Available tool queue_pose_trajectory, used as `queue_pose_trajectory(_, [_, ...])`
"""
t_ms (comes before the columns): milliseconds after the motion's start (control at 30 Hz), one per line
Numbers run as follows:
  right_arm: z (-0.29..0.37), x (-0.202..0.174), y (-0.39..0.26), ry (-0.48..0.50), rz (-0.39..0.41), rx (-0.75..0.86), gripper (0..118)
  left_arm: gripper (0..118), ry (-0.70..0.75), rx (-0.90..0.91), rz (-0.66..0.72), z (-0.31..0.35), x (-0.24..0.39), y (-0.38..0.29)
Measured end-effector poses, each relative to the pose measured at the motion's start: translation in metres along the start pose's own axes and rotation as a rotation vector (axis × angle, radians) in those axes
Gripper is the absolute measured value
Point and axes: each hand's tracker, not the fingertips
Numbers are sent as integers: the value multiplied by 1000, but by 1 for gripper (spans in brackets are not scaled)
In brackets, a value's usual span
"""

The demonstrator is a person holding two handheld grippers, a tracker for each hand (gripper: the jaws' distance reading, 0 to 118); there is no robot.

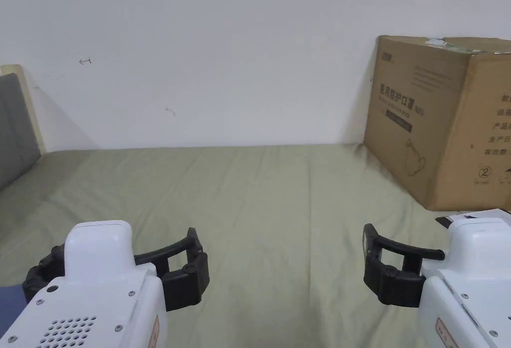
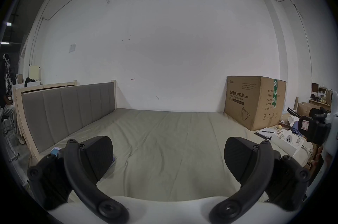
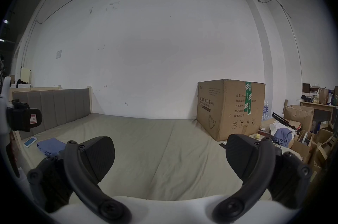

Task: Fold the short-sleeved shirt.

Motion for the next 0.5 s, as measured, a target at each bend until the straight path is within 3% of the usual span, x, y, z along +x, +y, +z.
queue_pose_trajectory(367, [-3,-8,-2,12,16,-12,118,118,-68,-30,29,3,13,-4])
queue_pose_trajectory(500, [-3,-8,-2,15,16,-13,118,118,-4,-53,-37,-2,22,-9])
